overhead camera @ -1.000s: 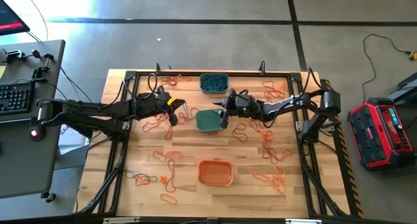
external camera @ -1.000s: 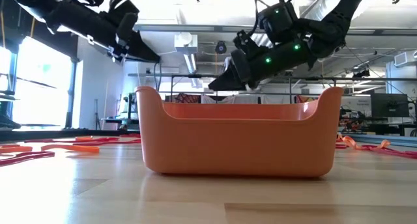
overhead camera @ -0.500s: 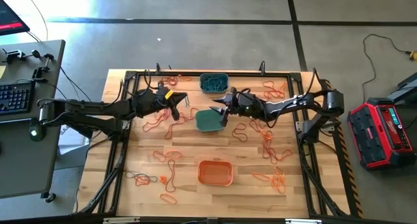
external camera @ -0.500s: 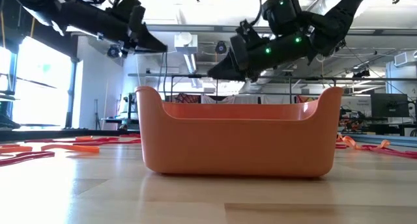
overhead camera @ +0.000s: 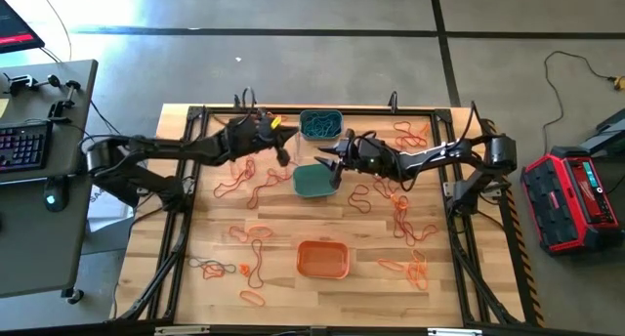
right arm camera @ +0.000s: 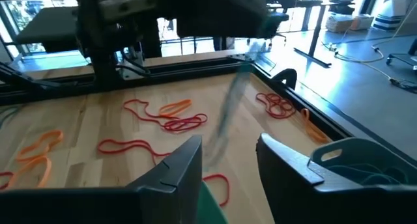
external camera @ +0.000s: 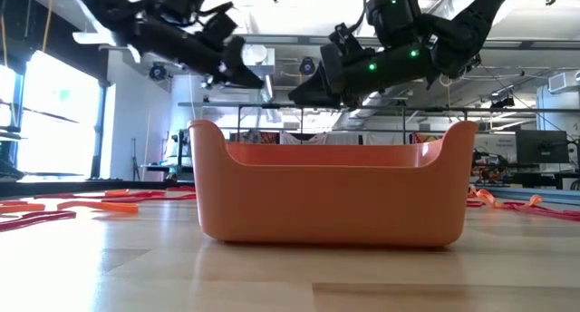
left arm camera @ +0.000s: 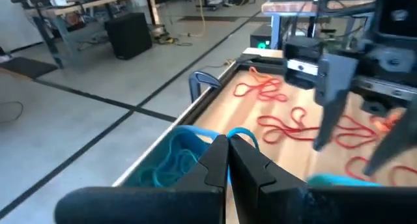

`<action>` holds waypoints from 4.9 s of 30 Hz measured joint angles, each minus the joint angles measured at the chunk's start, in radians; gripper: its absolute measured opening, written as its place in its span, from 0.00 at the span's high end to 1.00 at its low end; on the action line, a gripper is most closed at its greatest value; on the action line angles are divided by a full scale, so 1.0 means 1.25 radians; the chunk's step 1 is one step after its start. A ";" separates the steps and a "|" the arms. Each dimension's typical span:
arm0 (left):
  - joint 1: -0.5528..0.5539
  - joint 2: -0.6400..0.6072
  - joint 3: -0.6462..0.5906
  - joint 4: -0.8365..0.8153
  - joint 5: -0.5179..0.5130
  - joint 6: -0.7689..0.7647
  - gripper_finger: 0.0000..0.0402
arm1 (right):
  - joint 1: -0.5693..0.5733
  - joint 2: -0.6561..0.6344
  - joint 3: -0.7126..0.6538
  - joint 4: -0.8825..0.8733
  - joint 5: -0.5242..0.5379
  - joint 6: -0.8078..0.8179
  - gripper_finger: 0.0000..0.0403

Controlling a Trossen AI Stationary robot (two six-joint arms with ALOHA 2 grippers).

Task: Sort rubber bands into baskets
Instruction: Put the blue rubber band into the blue bin

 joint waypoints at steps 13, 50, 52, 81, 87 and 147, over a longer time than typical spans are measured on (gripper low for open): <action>0.136 0.251 0.253 -0.019 0.135 0.063 1.00 | -0.012 0.000 0.000 -0.011 0.005 -0.014 0.81; 0.191 0.355 0.179 0.213 0.189 0.019 0.64 | -0.171 0.026 0.325 -0.635 0.013 0.054 0.94; 0.191 0.319 0.136 0.257 0.197 0.014 0.64 | -0.191 0.056 0.371 -0.665 -0.041 0.049 0.94; 0.179 0.020 -0.152 0.332 0.251 -0.028 0.64 | -0.331 0.373 0.664 -0.966 -0.077 0.097 0.94; 0.166 0.020 -0.155 0.332 0.251 -0.019 0.64 | -0.339 0.373 0.664 -0.976 -0.078 0.092 0.94; -0.684 -0.307 -0.088 -0.799 0.107 -0.414 0.71 | 0.004 0.025 0.171 -0.440 0.084 -0.054 1.00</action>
